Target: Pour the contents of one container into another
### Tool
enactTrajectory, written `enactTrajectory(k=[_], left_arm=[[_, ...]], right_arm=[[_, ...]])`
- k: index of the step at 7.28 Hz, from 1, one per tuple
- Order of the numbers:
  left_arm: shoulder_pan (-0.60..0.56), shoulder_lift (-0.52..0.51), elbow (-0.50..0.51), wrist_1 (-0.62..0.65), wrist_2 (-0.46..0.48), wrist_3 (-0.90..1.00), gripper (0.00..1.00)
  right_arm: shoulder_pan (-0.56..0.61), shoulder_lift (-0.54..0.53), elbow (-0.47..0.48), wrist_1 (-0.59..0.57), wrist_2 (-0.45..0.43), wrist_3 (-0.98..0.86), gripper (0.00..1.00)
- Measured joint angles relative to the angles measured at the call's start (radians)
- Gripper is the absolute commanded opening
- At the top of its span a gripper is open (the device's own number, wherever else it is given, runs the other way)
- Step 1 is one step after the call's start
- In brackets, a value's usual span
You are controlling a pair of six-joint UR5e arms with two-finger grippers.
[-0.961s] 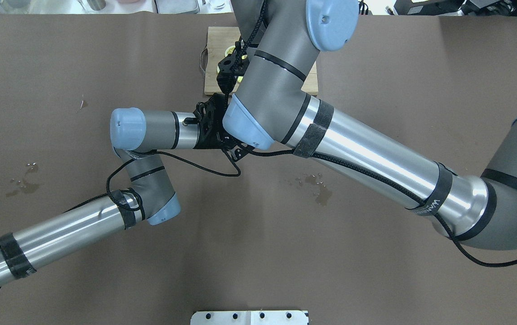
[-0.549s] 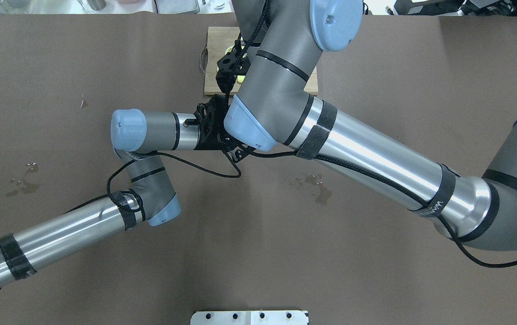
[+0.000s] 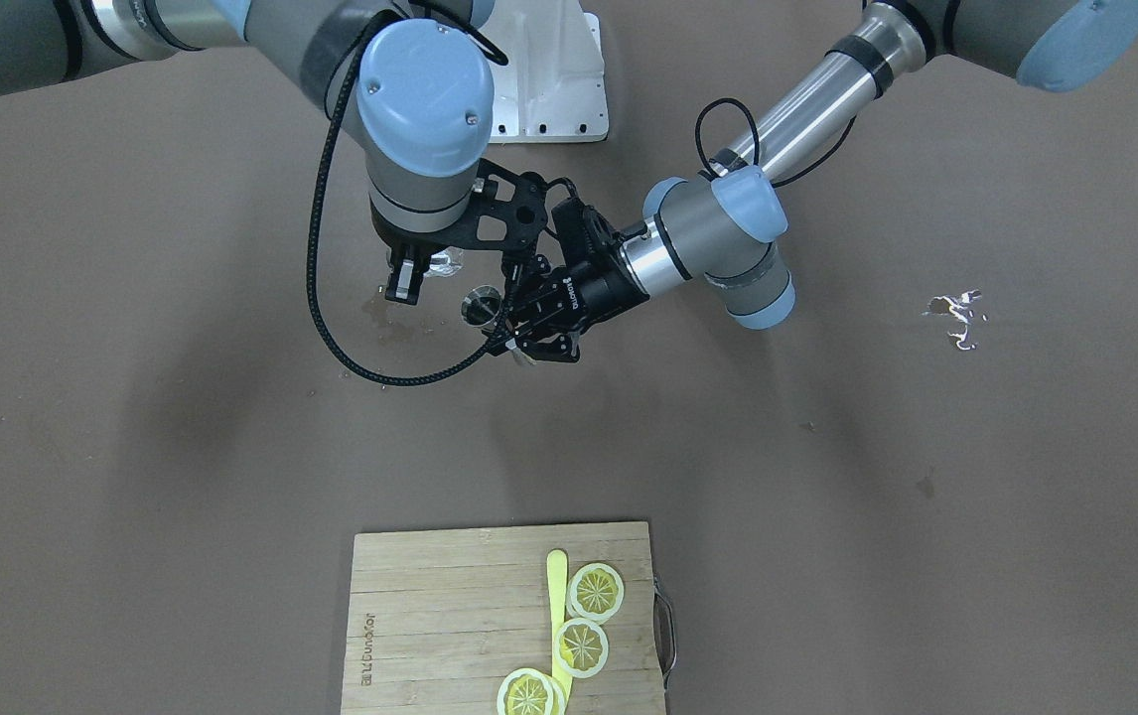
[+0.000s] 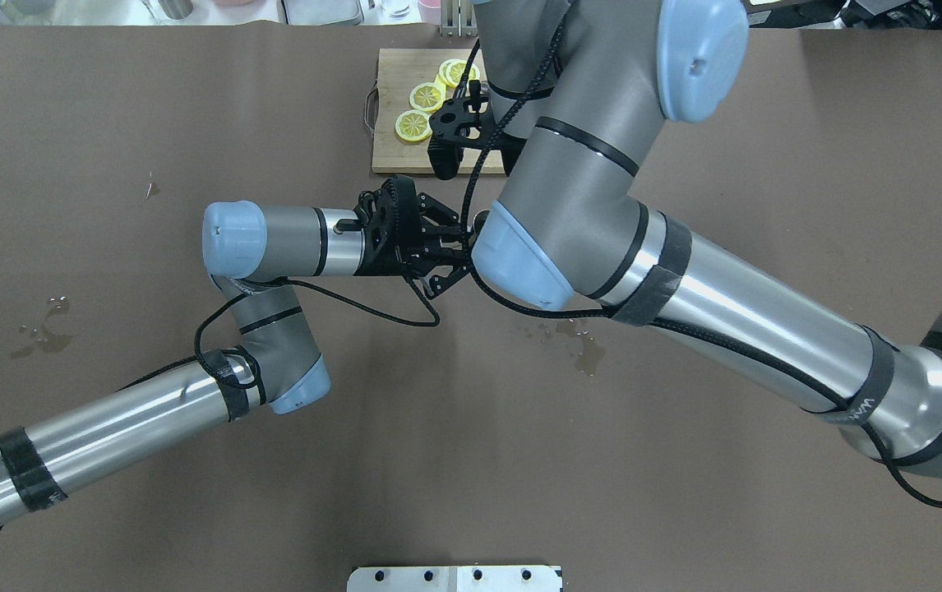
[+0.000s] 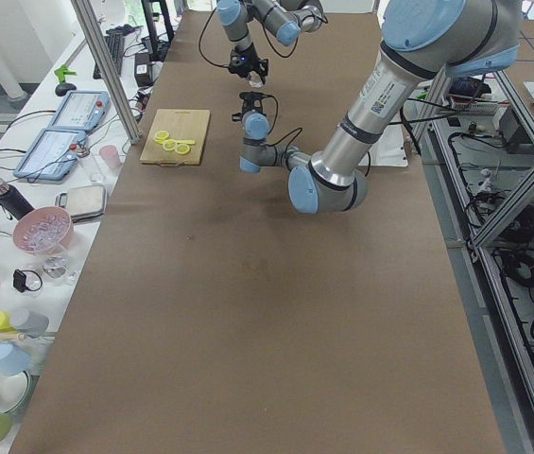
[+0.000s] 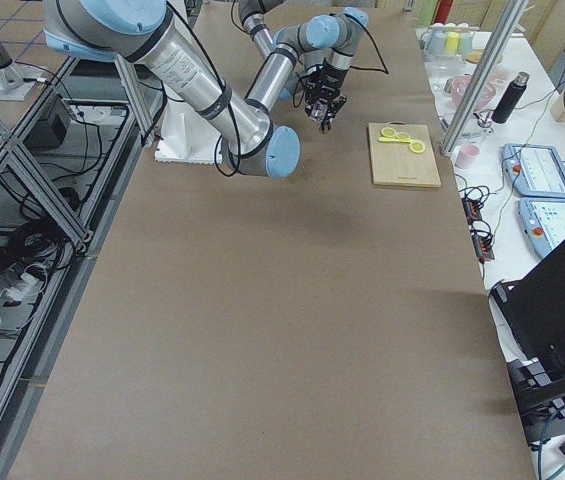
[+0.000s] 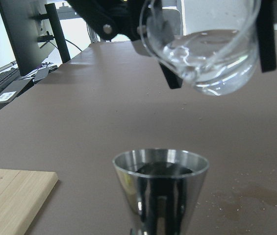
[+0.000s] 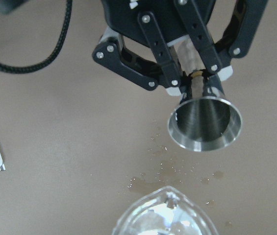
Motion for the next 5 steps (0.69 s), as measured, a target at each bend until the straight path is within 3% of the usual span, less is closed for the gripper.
enactTrajectory(k=[5], left_arm=[[-0.001, -0.002, -0.023, -0.038, 0.001, -0.002, 0.00]], right_arm=[[0.127, -0.343, 0.311, 0.216, 0.002, 0.043, 0.00]])
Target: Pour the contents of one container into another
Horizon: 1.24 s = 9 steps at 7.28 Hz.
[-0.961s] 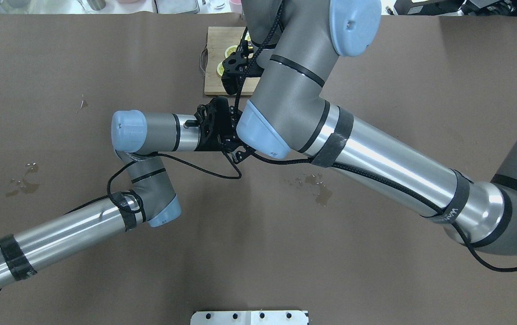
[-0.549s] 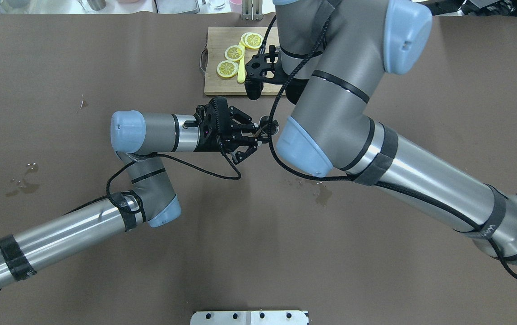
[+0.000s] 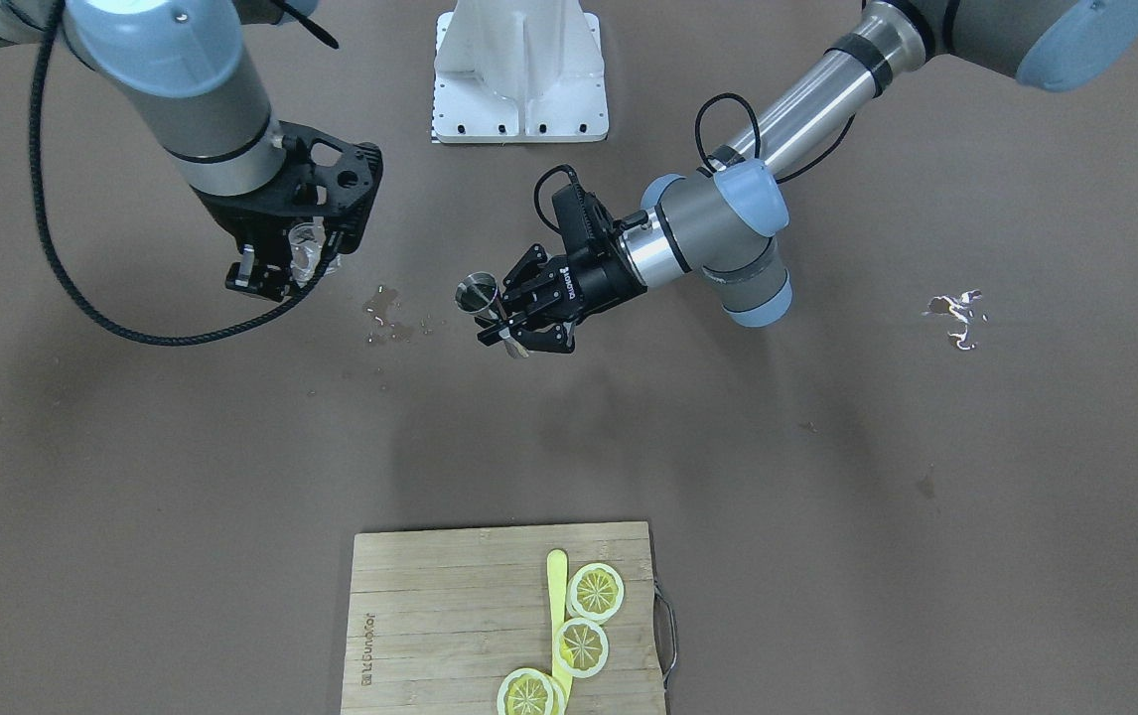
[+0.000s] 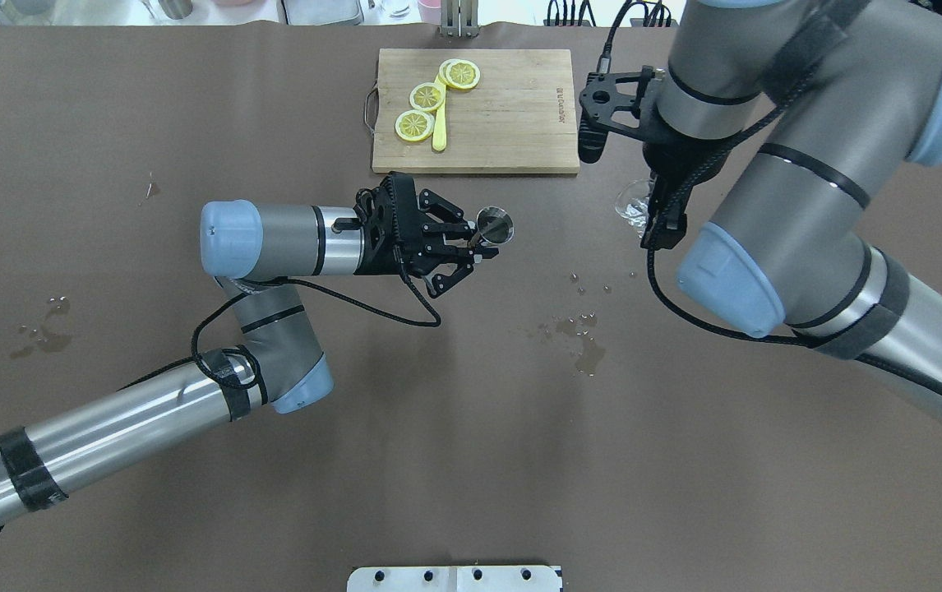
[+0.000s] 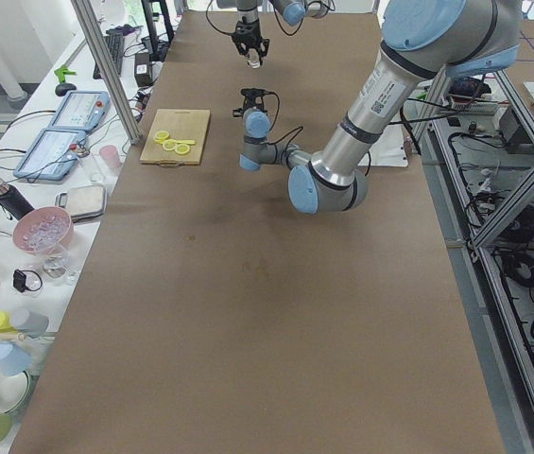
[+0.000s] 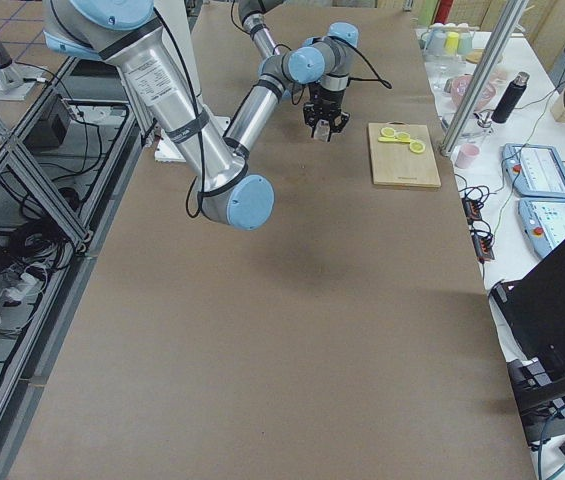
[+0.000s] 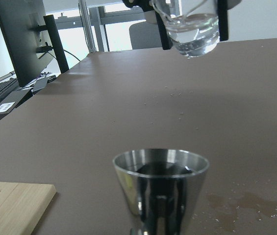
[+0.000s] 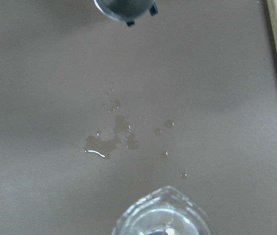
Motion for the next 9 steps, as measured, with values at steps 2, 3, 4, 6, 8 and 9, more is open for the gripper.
enactTrajectory(k=[2, 3, 4, 6, 8, 9], left_arm=[[-0.002, 0.006, -0.030, -0.036, 0.041, -0.006, 0.00], [-0.001, 0.020, -0.059, -0.043, 0.085, -0.008, 0.00], [0.002, 0.043, -0.095, -0.045, 0.134, -0.009, 0.00], [0.005, 0.109, -0.175, -0.046, 0.234, -0.010, 0.00], [0.005, 0.162, -0.236, -0.046, 0.286, -0.019, 0.00], [0.005, 0.176, -0.253, -0.046, 0.310, -0.044, 0.00]], right_arm=[[0.069, -0.145, 0.075, 0.104, 0.014, 0.001, 0.00], [0.107, -0.205, 0.086, 0.164, 0.034, 0.005, 0.00], [0.141, -0.271, 0.088, 0.252, 0.054, 0.013, 0.00], [0.187, -0.415, 0.078, 0.466, 0.088, 0.039, 0.00], [0.240, -0.530, 0.020, 0.695, 0.123, 0.055, 0.00], [0.268, -0.576, -0.019, 0.804, 0.137, 0.062, 0.00]])
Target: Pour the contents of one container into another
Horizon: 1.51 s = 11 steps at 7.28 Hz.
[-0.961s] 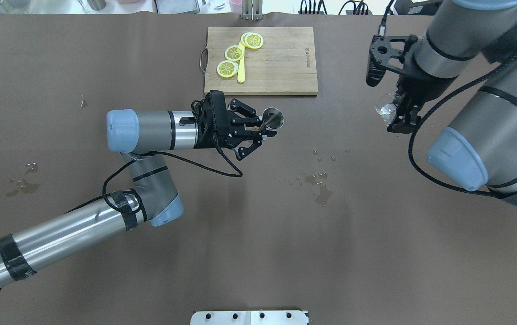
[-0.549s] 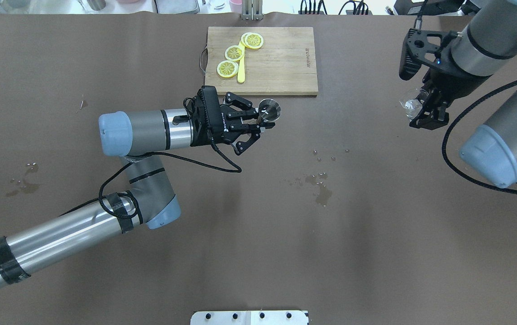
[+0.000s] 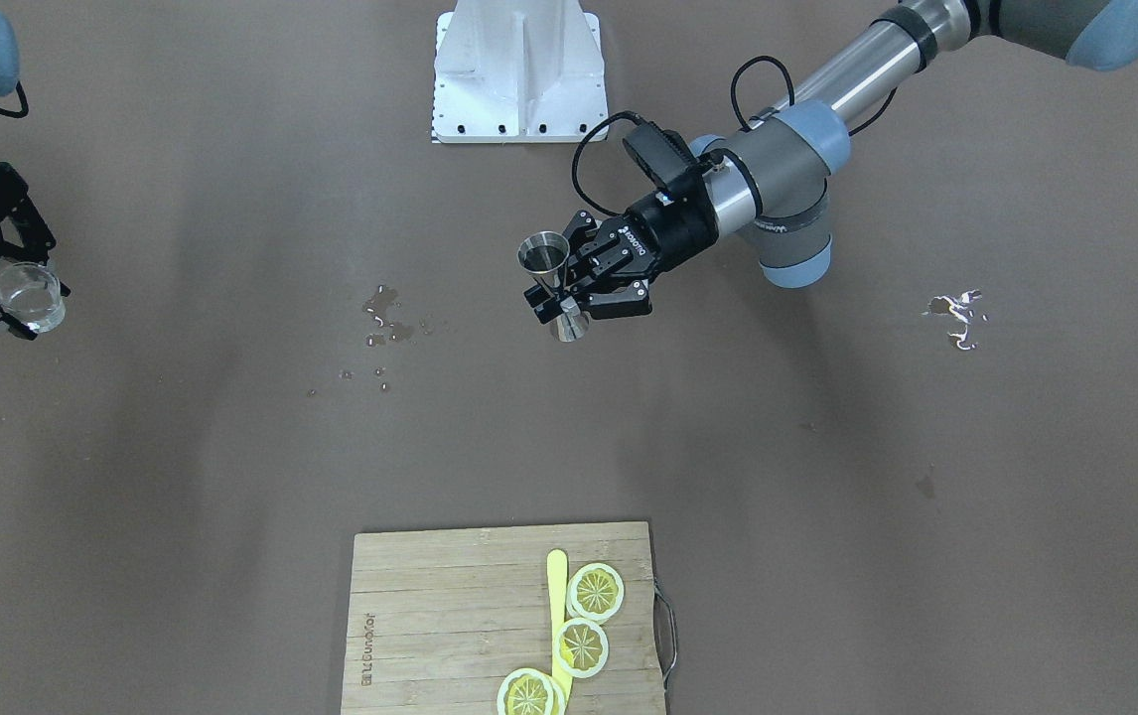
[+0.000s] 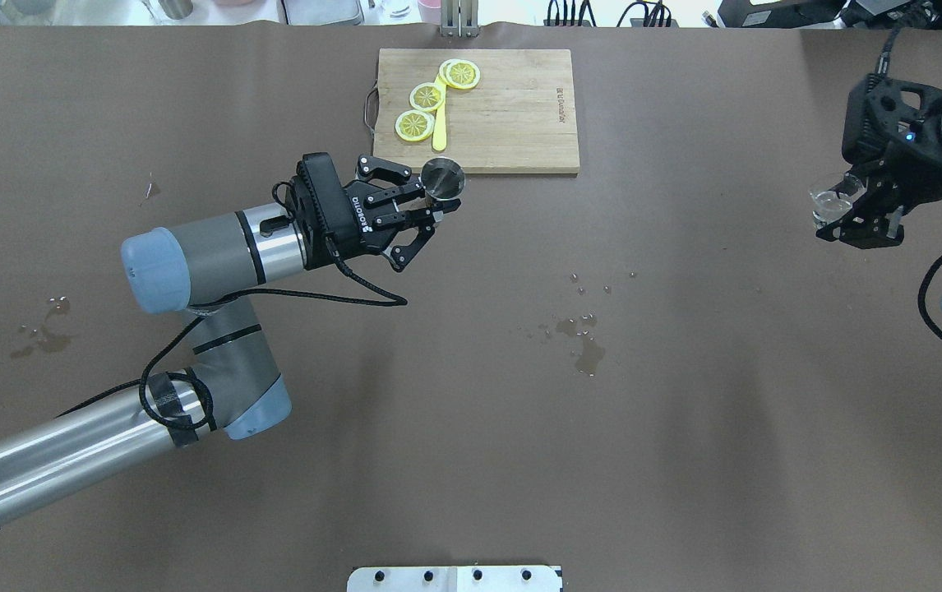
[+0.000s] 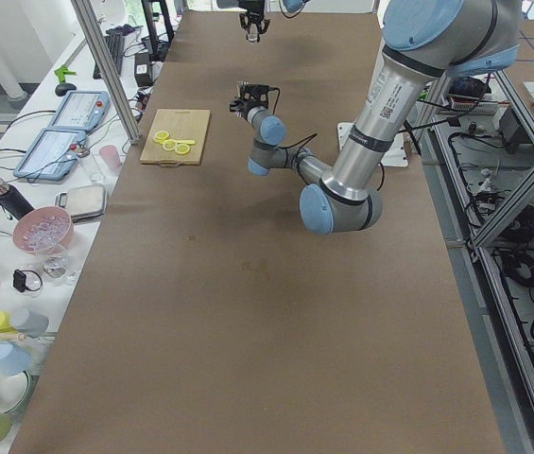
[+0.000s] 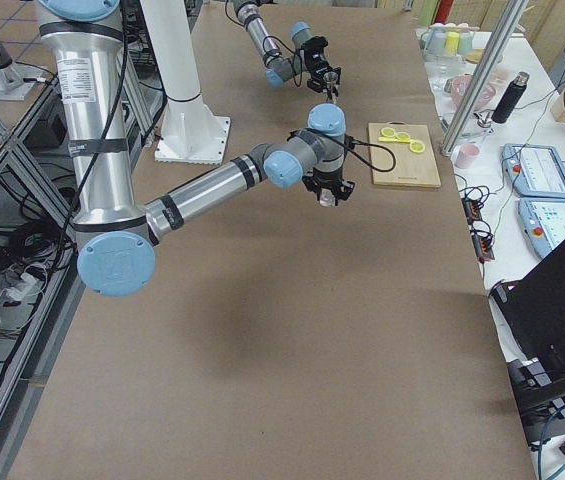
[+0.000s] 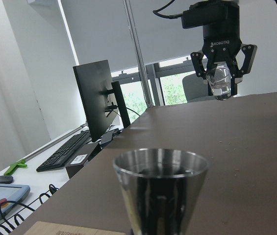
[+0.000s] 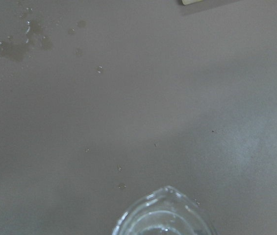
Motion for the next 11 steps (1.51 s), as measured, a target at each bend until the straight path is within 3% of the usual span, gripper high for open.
enactTrajectory(k=[2, 5, 8, 11], left_arm=[[0.001, 0.075, -0.081, 0.011, 0.089, -0.048, 0.00], [0.005, 0.246, -0.204, 0.020, 0.236, -0.113, 0.00], [0.009, 0.414, -0.353, 0.081, 0.421, -0.166, 0.00], [0.010, 0.472, -0.437, 0.251, 0.596, -0.261, 0.00]], right_arm=[[0.045, -0.085, -0.117, 0.283, 0.027, 0.062, 0.00], [0.062, -0.129, -0.376, 0.776, 0.033, 0.273, 0.00], [0.063, -0.133, -0.525, 1.002, -0.005, 0.424, 0.00], [0.062, -0.131, -0.656, 1.217, -0.091, 0.571, 0.00]])
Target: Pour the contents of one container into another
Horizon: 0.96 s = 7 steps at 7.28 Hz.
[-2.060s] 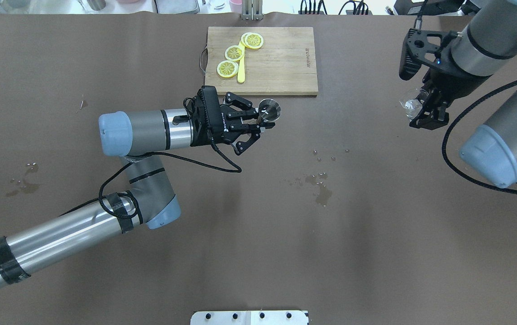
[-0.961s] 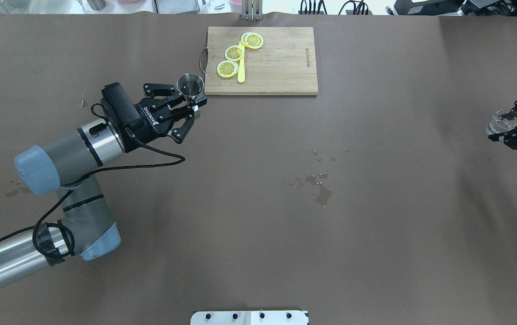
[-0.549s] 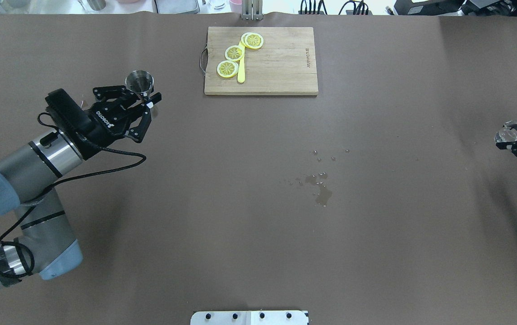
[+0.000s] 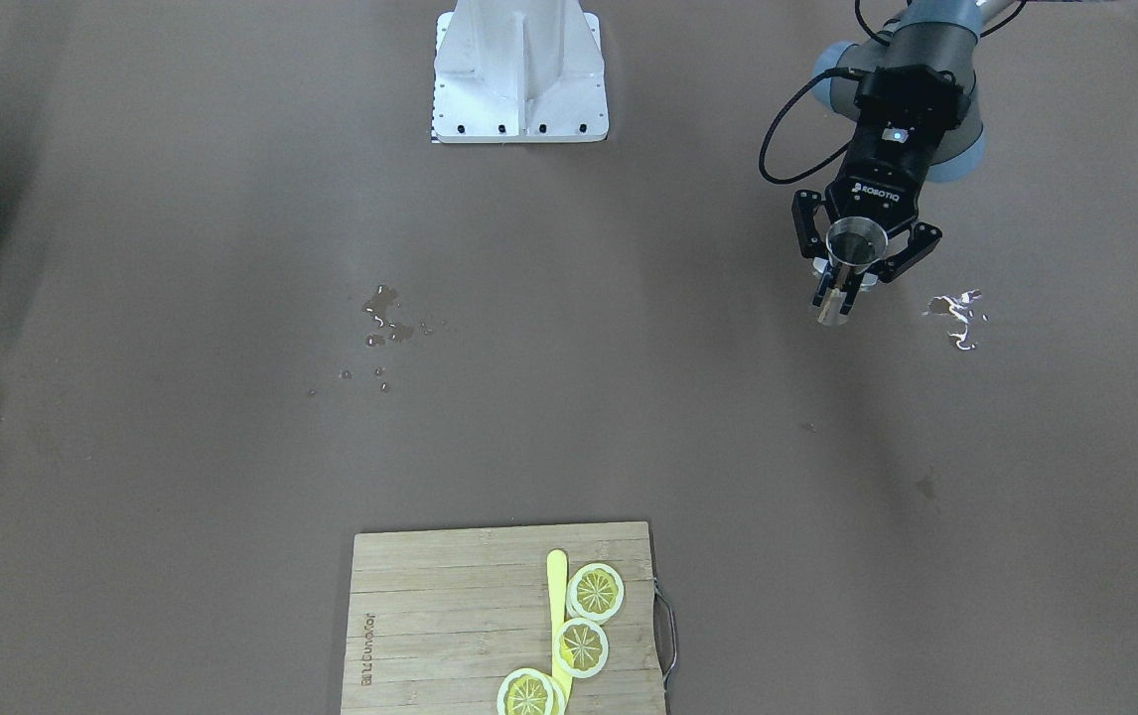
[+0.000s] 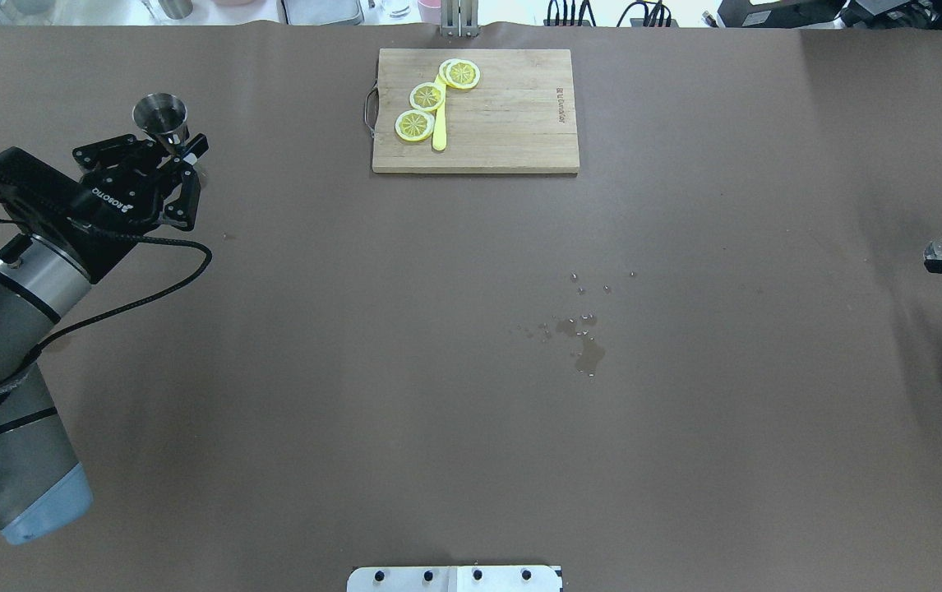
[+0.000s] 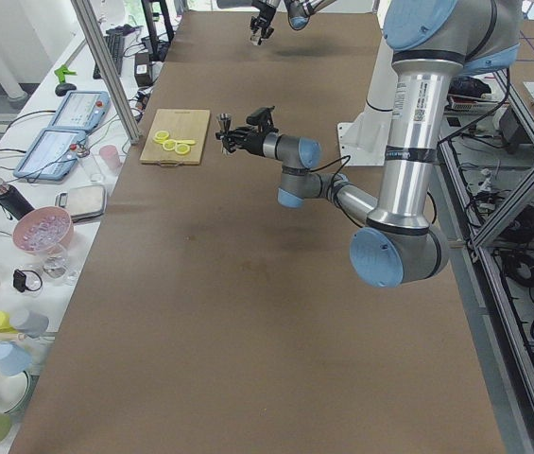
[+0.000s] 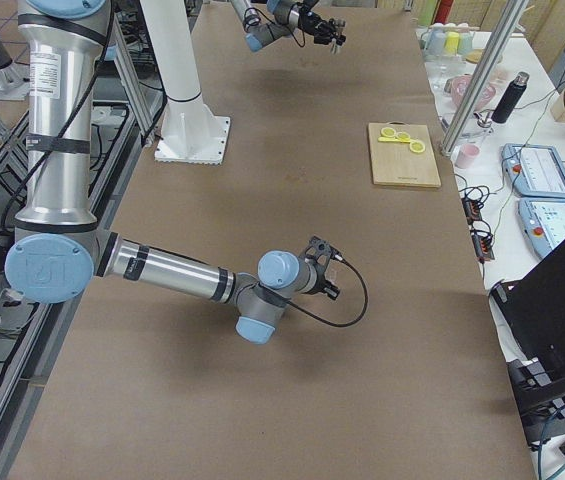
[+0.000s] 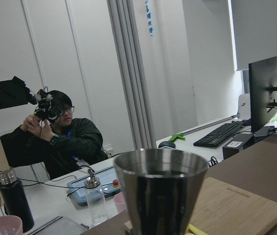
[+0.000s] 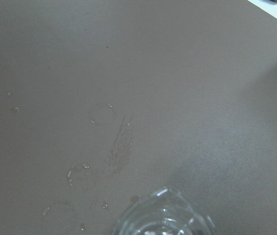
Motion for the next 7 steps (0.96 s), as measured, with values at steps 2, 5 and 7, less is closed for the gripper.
enactTrajectory(k=[2, 5, 7], left_arm=[[0.001, 0.002, 0.001, 0.094, 0.094, -0.087, 0.00], [0.002, 0.005, 0.029, 0.207, 0.201, -0.221, 0.00], [0.002, 0.004, 0.058, 0.280, 0.248, -0.328, 0.00]], right_arm=[[-0.002, 0.011, -0.052, 0.063, -0.015, 0.052, 0.00], [-0.016, 0.037, -0.097, 0.112, -0.006, 0.122, 0.00], [-0.040, 0.041, -0.100, 0.124, 0.010, 0.130, 0.00]])
